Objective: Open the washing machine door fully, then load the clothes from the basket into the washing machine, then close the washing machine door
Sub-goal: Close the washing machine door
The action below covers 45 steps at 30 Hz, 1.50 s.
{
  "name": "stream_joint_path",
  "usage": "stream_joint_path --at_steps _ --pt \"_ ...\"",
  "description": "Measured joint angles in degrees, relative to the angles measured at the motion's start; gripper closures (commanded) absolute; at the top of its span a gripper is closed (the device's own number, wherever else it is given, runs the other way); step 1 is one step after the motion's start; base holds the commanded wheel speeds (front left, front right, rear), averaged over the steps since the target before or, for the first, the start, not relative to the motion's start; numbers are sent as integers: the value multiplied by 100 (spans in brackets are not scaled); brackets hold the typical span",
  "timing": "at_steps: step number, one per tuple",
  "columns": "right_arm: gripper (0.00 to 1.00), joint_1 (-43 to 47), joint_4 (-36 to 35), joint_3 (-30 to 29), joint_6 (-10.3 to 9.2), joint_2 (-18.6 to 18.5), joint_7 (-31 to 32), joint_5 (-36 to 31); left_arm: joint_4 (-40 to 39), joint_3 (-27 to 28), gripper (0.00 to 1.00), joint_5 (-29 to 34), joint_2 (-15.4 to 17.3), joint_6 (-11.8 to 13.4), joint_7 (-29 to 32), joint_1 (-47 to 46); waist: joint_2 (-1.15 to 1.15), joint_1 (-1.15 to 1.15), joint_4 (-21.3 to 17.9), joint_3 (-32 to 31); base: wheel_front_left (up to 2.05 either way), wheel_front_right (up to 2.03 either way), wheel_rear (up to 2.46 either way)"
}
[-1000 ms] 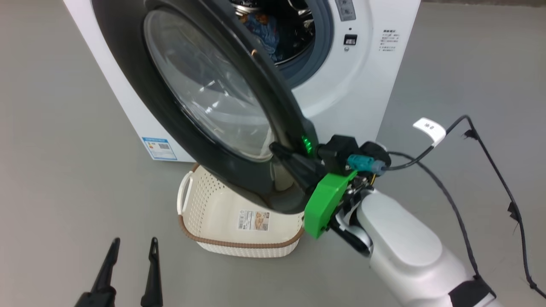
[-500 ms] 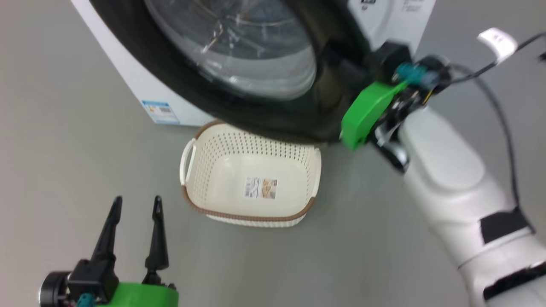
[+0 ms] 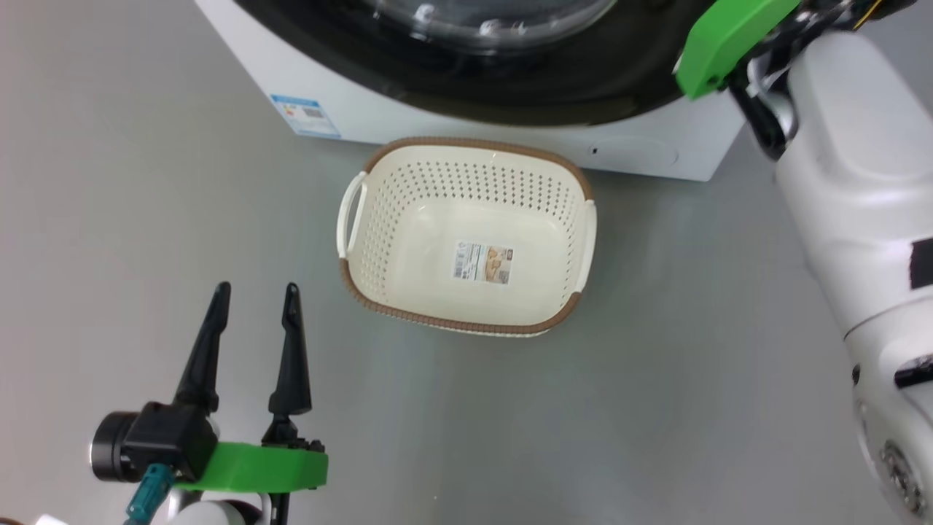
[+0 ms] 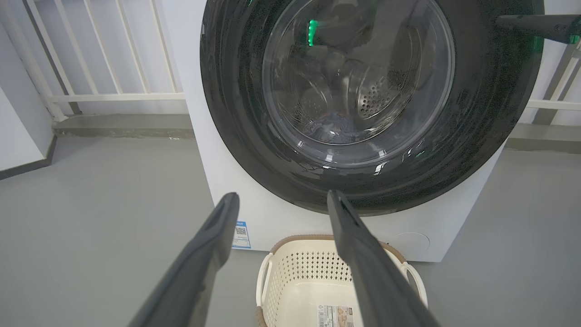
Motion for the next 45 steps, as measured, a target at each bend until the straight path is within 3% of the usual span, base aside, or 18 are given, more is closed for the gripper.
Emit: stream_joint_path --at_steps 11,20,26,38,40,42,45 --pt "100 -572 686 -790 0 12 -156 -272 87 207 0 204 -205 -250 0 -122 0 0 202 222 0 0 0" --pt "100 -511 572 -816 0 101 -158 -468 177 349 0 323 -280 -346 0 -125 0 0 165 79 0 0 0" --pt "100 436 -1 -492 0 199 -199 -247 261 479 0 464 -289 -402 0 -58 0 0 40 -143 0 0 0" --pt "100 2894 -2018 -593 -1 156 -200 405 386 594 0 554 -219 -502 0 315 0 0 -374 -717 0 0 0" --pt "62 3262 -2308 -613 -1 162 -200 474 394 595 0 554 -187 -502 0 404 0 0 -466 -813 0 0 0" --pt "0 3597 -2565 -615 -1 165 -200 503 408 590 0 554 -177 -543 0 471 0 0 -562 -910 0 0 0" --pt "0 4013 -2883 -622 -1 199 -199 503 437 568 0 553 -158 -545 2 538 0 0 -689 -1060 0 0 0"
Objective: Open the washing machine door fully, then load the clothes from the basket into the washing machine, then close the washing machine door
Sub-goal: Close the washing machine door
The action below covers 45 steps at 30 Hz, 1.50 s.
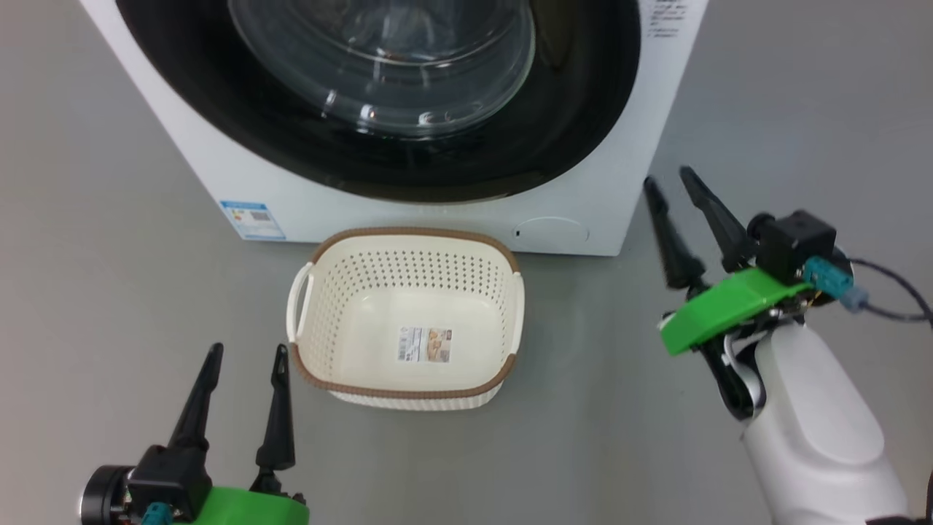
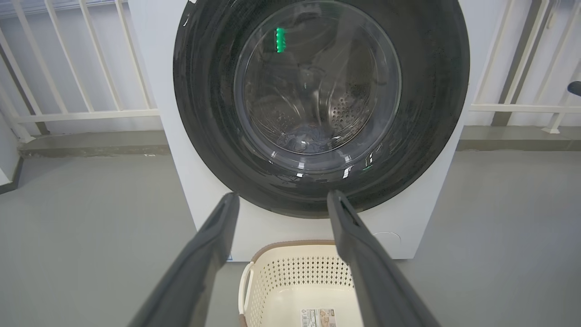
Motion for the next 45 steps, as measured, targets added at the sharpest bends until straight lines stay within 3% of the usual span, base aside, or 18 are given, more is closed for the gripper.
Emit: stream_joint_path --at_steps 10,25,32,45 --pt "0 1120 -732 -289 0 103 12 -19 37 -35 0 0 124 0 82 225 0 0 -316 -429 0 0 0" --pt "0 2949 -2146 -947 -1 311 617 -296 8 -43 0 -20 200 54 203 549 0 0 -648 -893 0 0 0" --pt "0 3300 -2631 -1032 -1 367 832 -314 -52 -70 0 -36 240 89 286 629 0 0 -703 -969 0 0 0" --pt "0 3318 -2827 -1109 -1 381 918 -313 -111 -93 0 -37 281 175 310 671 0 0 -673 -968 0 0 0"
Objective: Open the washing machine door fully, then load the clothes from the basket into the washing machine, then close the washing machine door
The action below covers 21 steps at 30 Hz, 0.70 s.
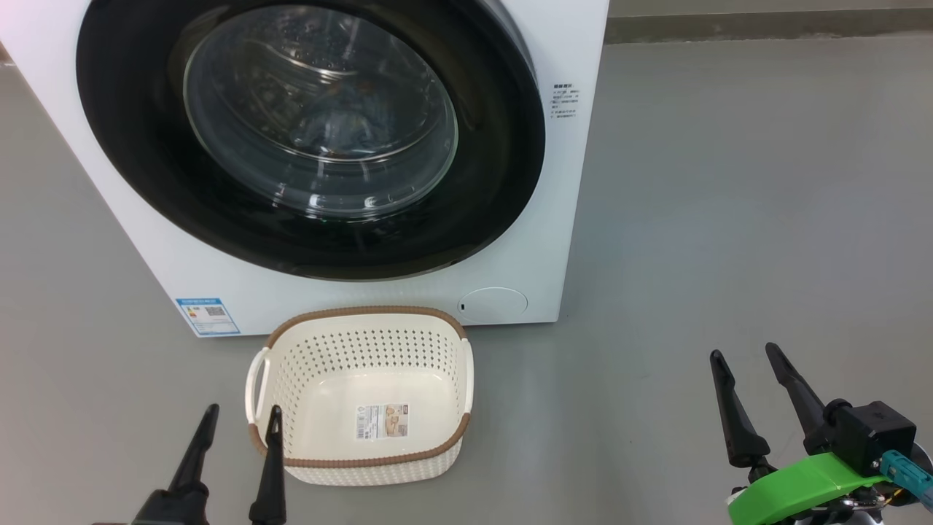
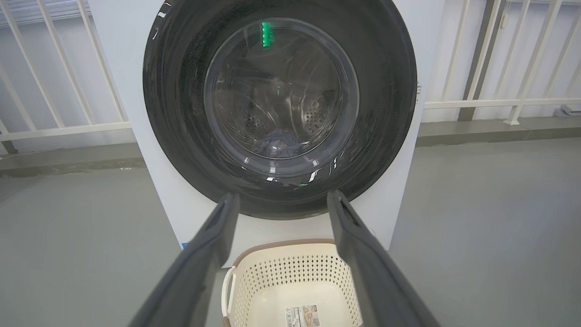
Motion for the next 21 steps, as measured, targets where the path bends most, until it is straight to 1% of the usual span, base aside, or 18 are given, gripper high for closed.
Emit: stream_joint_path --at_steps 14,16,17,21 --pt "0 118 1 -19 0 3 26 9 -9 -25 0 -18 45 89 0 9 0 0 2 -17 0 0 0" --pt "0 118 2 -19 0 3 26 15 -14 -26 0 -26 44 132 0 9 0 0 3 -18 0 0 0" --pt "100 118 56 -16 0 7 25 16 36 -30 100 -25 32 133 1 12 0 0 3 -18 0 0 0" --pt "100 152 372 -13 0 41 43 21 297 -94 100 -31 -69 132 20 127 0 0 3 -18 0 0 0"
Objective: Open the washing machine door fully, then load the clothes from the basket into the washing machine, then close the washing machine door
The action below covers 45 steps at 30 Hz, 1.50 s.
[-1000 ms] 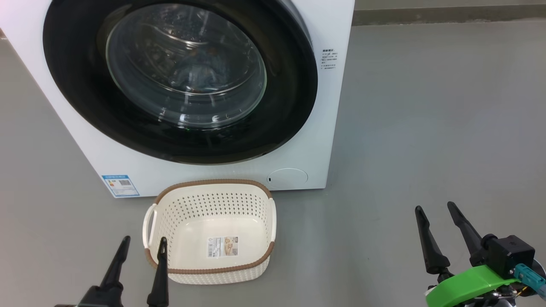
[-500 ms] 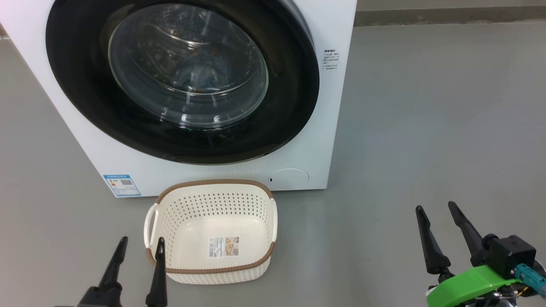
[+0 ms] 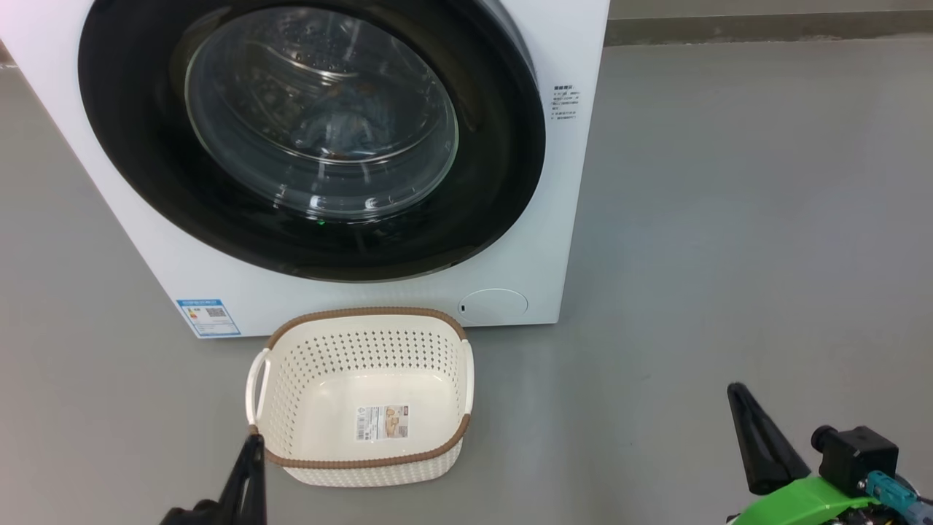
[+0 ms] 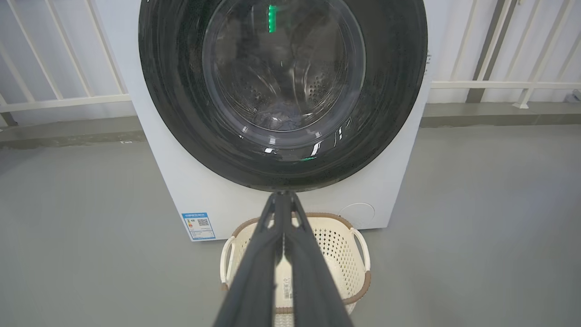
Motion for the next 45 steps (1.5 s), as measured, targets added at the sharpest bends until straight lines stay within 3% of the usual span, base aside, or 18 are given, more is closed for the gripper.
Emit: stream_joint_path --at_steps 45 --pt "100 -67 452 -105 -1 12 404 2892 381 389 100 -2975 -56 -361 511 -168 0 1 -133 16 0 0 0"
